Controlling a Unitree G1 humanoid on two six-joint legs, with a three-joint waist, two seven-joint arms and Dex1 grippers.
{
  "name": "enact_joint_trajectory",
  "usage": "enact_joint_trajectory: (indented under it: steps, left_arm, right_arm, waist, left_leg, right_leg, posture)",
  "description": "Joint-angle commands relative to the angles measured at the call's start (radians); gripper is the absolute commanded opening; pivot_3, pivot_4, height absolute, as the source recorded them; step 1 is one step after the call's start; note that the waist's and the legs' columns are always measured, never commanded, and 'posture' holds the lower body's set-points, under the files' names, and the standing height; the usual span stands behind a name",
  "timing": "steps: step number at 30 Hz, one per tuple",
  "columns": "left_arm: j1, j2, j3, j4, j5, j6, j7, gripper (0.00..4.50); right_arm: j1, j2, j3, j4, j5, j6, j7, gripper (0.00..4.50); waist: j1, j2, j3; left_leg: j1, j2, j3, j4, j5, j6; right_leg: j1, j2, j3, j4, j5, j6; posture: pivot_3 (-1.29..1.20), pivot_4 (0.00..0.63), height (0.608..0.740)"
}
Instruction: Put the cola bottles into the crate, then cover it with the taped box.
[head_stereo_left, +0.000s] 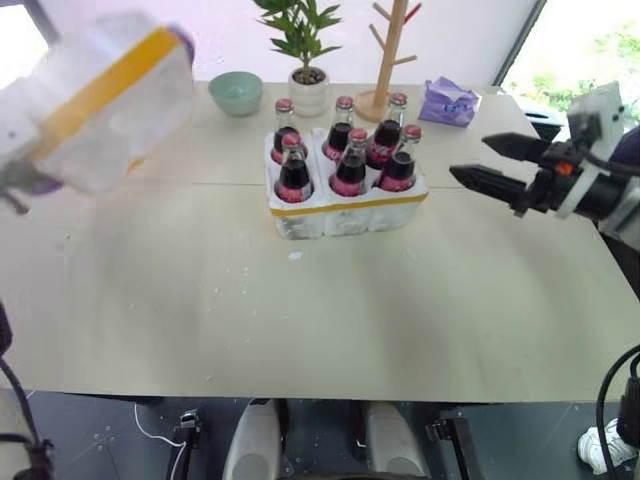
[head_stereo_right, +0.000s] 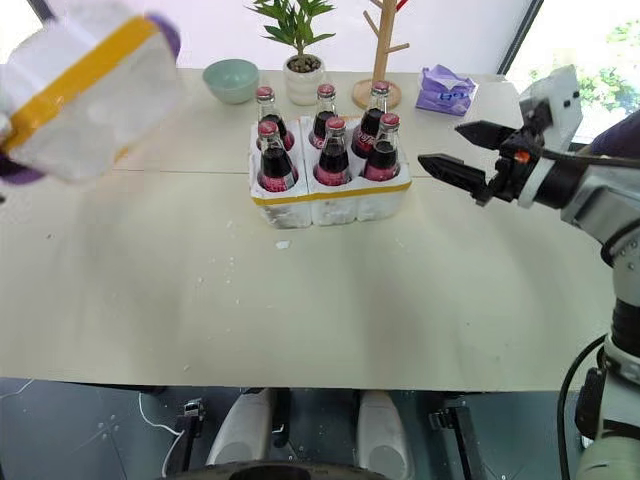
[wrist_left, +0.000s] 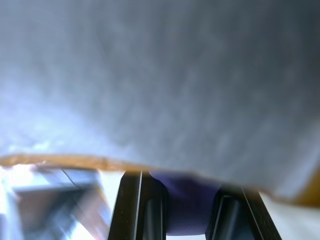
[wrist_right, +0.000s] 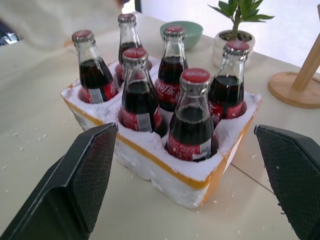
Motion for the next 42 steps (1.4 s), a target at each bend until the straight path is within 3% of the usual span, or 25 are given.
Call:
enact_joint_trajectory:
  steps: [1,9,14,18,33,41,42]
  left_arm:
    - [-0.029,-0.029,0.024,-0.177,-0.036,-0.104,0.075,0.29]
    - [0.036,-0.167,0.029,-0.674,-0.042,0.051,0.169,0.29]
    - [0.120,-0.222,-0.017,-1.048,0.008,0.269,0.115,0.29]
    - [0.223,-0.222,-0.071,-1.232,0.102,0.442,0.058,0.29]
    - [0.307,-0.267,-0.206,-1.366,0.325,0.363,0.092,0.29]
    - [0.418,-0.228,-0.183,-1.418,0.363,0.299,0.077,4.35]
    - [0.446,-0.228,-0.171,-1.439,0.348,0.304,0.068,4.35]
  right_arm:
    - [0.019,-0.005,-0.063,-0.052,0.021,0.000,-0.026,4.50]
    - [0.040,0.057,-0.058,-0.086,0.034,-0.001,-0.095,4.50]
    - [0.057,0.084,-0.068,-0.089,0.036,-0.001,-0.127,4.50]
    - [0.052,0.108,-0.086,-0.090,0.054,0.008,-0.163,4.50]
    - [0.066,0.136,-0.101,-0.069,0.063,-0.020,-0.212,4.50]
    - [0.076,0.137,-0.116,-0.061,0.063,-0.030,-0.214,4.50]
    - [0.079,0.136,-0.117,-0.060,0.063,-0.032,-0.212,4.50]
  waist:
    - [-0.004,0.000,0.000]
    - [-0.016,0.000,0.000]
    - [-0.027,0.000,0.000]
    - [-0.032,0.001,0.000]
    - [-0.026,0.001,0.000]
    - [-0.028,0.001,0.000]
    - [-0.028,0.001,0.000]
  left_leg:
    - [0.000,0.000,0.000,0.000,0.000,0.000]
    - [0.001,0.000,0.001,0.000,0.000,0.000]
    - [0.002,0.000,0.000,0.000,0.000,0.000]
    - [0.002,-0.001,0.001,0.000,0.000,0.000]
    - [0.002,-0.001,0.000,0.000,0.000,0.000]
    - [0.002,-0.001,0.000,0.000,0.000,0.000]
    - [0.002,-0.001,-0.001,0.000,0.000,0.000]
  right_leg:
    - [0.001,0.000,0.000,0.000,0.000,0.001]
    - [0.001,0.000,0.002,-0.001,0.001,0.001]
    - [0.001,0.001,0.002,0.000,0.001,0.001]
    - [0.002,0.001,0.003,0.000,0.001,0.002]
    - [0.002,0.002,0.003,0.000,0.001,0.001]
    - [0.002,0.002,0.003,0.000,0.001,0.001]
    - [0.002,0.002,0.003,0.000,0.001,0.001]
  posture:
    - [0.00,0.150,0.740]
    - [0.00,0.150,0.740]
    - [0.00,0.150,0.740]
    - [0.00,0.150,0.740]
    - [0.00,0.150,0.740]
    - [0.00,0.150,0.740]
    - [0.00,0.150,0.740]
